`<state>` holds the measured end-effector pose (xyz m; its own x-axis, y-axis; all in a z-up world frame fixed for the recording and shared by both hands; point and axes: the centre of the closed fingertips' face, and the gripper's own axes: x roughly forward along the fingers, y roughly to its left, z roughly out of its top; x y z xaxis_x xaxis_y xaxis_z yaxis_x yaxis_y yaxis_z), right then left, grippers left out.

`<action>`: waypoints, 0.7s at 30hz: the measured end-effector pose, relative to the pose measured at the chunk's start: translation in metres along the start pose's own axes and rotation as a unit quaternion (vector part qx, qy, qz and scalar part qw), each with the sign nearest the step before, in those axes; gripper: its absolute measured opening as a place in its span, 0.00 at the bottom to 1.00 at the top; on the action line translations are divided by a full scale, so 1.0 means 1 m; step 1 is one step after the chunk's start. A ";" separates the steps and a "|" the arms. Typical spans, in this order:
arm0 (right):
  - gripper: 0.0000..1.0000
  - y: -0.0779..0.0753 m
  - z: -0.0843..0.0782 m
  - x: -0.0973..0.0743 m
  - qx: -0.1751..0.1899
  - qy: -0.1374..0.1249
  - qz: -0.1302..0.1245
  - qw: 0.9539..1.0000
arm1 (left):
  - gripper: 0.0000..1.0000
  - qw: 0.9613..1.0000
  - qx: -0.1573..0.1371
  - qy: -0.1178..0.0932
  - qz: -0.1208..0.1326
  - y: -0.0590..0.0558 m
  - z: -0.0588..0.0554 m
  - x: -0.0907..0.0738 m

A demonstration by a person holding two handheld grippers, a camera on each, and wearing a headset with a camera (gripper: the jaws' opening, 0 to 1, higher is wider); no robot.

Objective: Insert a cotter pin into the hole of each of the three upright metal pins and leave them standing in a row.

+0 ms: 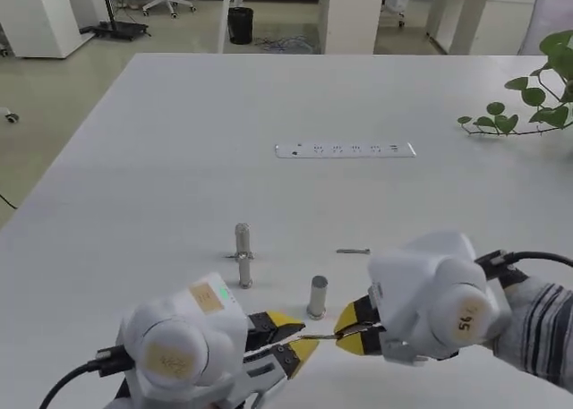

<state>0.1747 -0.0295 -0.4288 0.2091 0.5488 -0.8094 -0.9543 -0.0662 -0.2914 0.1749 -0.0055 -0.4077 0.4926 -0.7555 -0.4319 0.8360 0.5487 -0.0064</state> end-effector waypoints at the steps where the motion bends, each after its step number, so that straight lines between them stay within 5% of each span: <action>1: 0.00 -0.002 -0.003 0.000 0.008 0.003 -0.004 1.000 | 0.12 1.000 -0.001 -0.001 0.002 0.001 0.000 0.001; 21: 0.00 -0.042 -0.048 -0.005 0.063 0.070 -0.062 0.994 | 0.25 0.996 -0.036 -0.006 0.080 0.032 -0.006 0.022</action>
<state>0.2239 -0.0693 -0.4366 0.3465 0.4239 -0.8368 -0.9364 0.1039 -0.3351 0.2108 -0.0022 -0.4227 0.6211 -0.6606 -0.4217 0.7274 0.6862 -0.0037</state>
